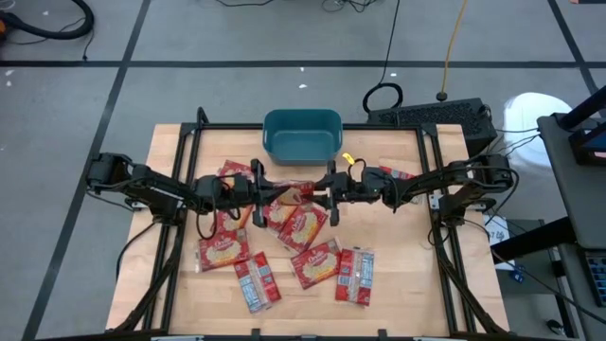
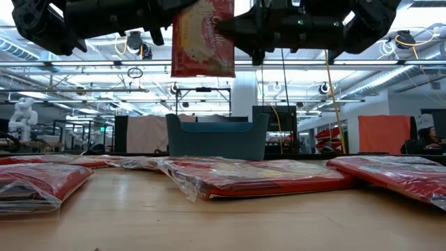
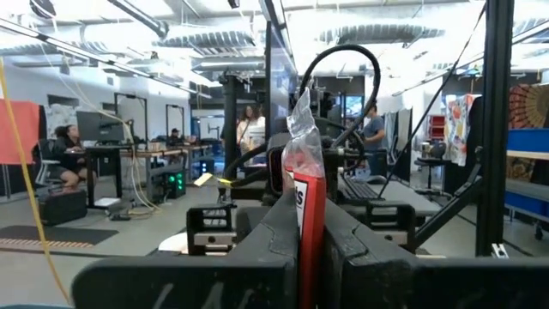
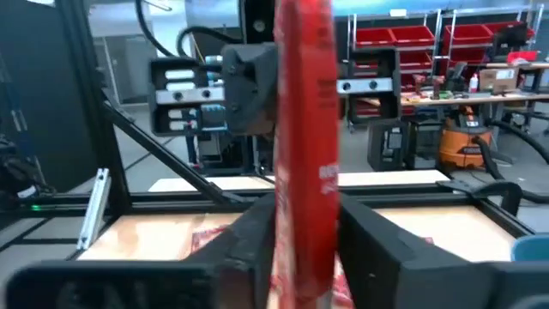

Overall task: Sort popcorn bags into baskets
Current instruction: Put the red popcorn bag into the blue bin

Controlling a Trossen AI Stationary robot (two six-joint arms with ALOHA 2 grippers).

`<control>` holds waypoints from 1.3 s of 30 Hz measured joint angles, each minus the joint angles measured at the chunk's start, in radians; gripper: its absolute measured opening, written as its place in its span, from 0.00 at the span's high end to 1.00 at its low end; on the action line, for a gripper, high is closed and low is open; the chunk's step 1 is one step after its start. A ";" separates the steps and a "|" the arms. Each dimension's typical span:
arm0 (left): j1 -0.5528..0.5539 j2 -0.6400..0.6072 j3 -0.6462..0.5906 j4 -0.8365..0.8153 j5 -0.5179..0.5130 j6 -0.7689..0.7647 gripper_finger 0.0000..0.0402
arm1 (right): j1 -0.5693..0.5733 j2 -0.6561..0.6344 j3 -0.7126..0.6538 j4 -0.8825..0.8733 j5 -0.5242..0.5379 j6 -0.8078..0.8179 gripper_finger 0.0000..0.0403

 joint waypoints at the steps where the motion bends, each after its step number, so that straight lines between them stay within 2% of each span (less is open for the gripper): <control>1: 0.001 0.000 0.000 0.000 0.000 0.000 0.95 | 0.000 0.000 0.000 -0.003 0.000 0.000 0.82; 5: 0.004 0.000 0.000 0.000 0.000 0.000 0.96 | 0.000 0.000 0.000 -0.004 0.000 0.000 0.96; 11: 0.004 0.000 0.000 -0.010 0.000 0.009 0.97 | -0.002 0.000 0.000 -0.015 0.001 0.016 0.94; 13: -0.003 0.000 0.000 -0.014 -0.005 0.027 0.92 | -0.006 -0.001 0.000 -0.021 0.000 0.027 0.95; 15: -0.014 0.000 0.000 -0.026 -0.037 0.037 0.82 | -0.012 -0.004 0.000 -0.028 0.000 0.026 0.96; 19: -0.053 -0.002 0.000 -0.030 -0.218 0.059 0.59 | -0.043 -0.015 0.000 -0.038 0.001 0.027 0.98; 22: -0.099 -0.008 0.000 -0.030 -0.393 0.121 0.43 | -0.076 -0.046 0.000 -0.111 0.002 0.031 0.97; 25: -0.148 -0.014 0.000 -0.036 -0.569 0.167 0.33 | -0.115 -0.095 0.000 -0.213 0.001 0.030 0.97; 27: -0.175 -0.020 0.000 -0.039 -0.628 0.183 0.29 | -0.150 -0.132 0.000 -0.244 0.002 0.029 0.97; 30: -0.193 -0.019 0.000 -0.097 -0.634 0.134 0.27 | -0.214 -0.187 0.000 -0.257 0.001 0.034 0.97; 33: -0.197 -0.019 0.000 -0.168 -0.631 0.037 0.30 | -0.296 -0.215 0.033 -0.307 -0.029 0.034 0.97; 36: -0.196 -0.019 0.000 -0.267 -0.616 -0.046 0.35 | -0.376 -0.205 0.134 -0.437 -0.066 0.023 0.97; 39: -0.196 -0.019 0.000 -0.340 -0.609 -0.121 0.40 | -0.444 -0.165 0.275 -0.642 -0.145 -0.037 0.97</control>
